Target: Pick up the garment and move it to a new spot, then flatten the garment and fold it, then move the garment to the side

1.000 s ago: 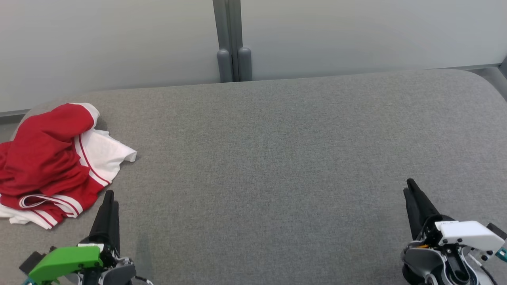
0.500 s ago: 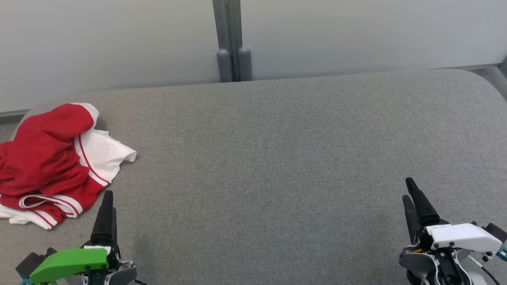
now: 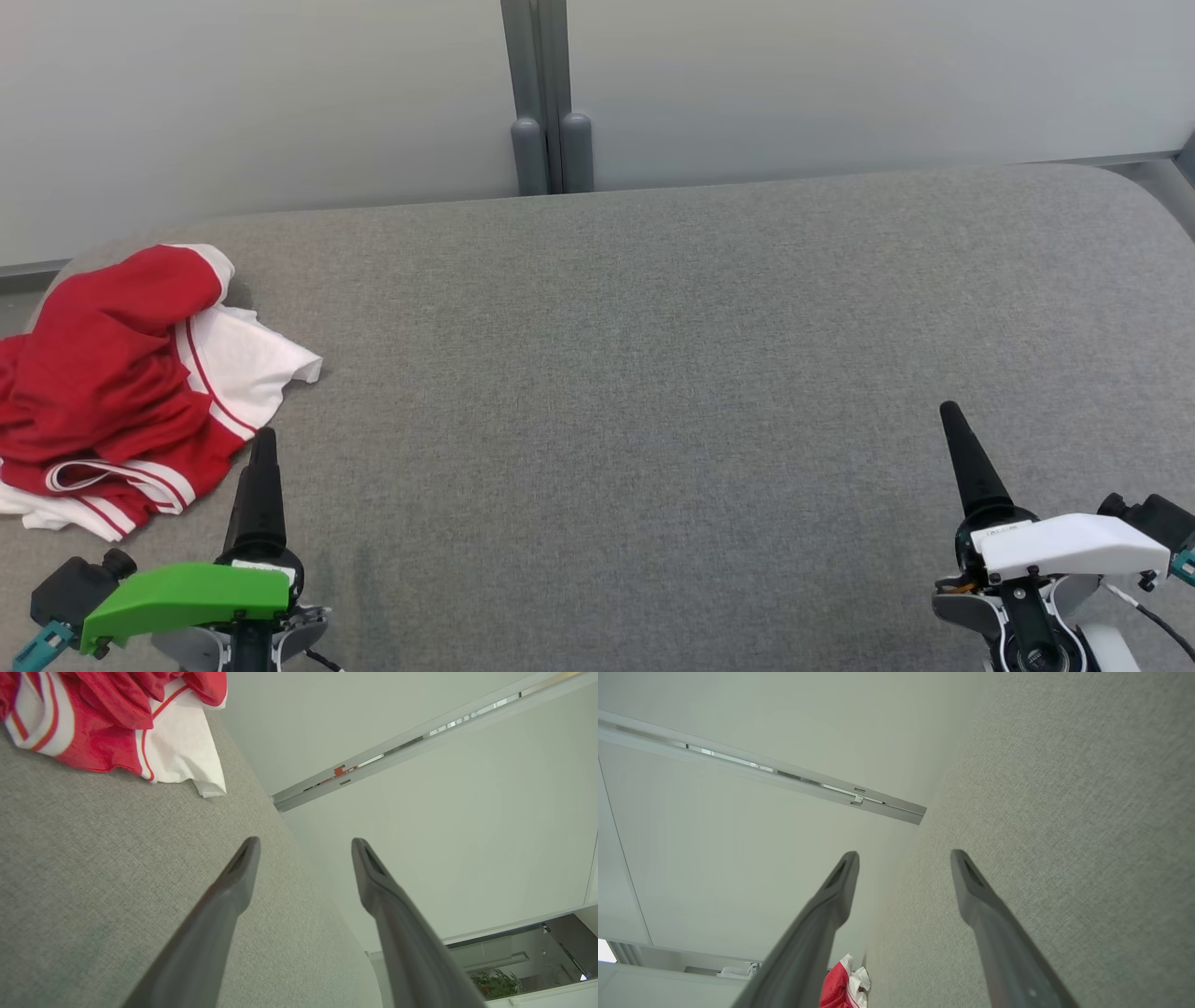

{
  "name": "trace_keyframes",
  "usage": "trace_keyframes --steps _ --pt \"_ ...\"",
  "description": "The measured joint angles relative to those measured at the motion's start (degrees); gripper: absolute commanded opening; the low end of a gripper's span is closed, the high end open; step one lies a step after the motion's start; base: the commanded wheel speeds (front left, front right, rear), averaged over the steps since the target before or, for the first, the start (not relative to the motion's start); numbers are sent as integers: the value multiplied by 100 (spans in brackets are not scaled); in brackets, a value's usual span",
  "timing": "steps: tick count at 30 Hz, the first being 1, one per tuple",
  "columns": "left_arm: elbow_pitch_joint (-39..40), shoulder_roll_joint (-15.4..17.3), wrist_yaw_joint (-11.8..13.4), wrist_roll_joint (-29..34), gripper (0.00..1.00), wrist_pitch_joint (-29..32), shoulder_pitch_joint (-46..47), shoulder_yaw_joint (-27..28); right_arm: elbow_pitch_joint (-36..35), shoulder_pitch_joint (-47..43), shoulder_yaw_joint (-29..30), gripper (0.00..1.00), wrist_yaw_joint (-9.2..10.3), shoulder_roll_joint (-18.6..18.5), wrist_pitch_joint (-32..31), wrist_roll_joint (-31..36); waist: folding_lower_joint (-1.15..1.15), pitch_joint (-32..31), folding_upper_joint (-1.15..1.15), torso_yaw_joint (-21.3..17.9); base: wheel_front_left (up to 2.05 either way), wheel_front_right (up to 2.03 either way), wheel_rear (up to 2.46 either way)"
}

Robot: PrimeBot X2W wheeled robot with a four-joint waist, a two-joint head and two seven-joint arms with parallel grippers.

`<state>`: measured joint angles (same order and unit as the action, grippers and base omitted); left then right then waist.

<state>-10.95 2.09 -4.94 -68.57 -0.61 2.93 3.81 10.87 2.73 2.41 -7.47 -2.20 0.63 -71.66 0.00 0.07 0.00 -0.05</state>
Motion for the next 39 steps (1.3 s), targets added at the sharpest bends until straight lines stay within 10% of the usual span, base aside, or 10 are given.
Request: trace_keyframes --steps 39 --pt "349 277 143 3824 100 -711 -217 -523 -377 -254 -449 100 0 -143 712 3141 0 -142 0 60 0 0 0"
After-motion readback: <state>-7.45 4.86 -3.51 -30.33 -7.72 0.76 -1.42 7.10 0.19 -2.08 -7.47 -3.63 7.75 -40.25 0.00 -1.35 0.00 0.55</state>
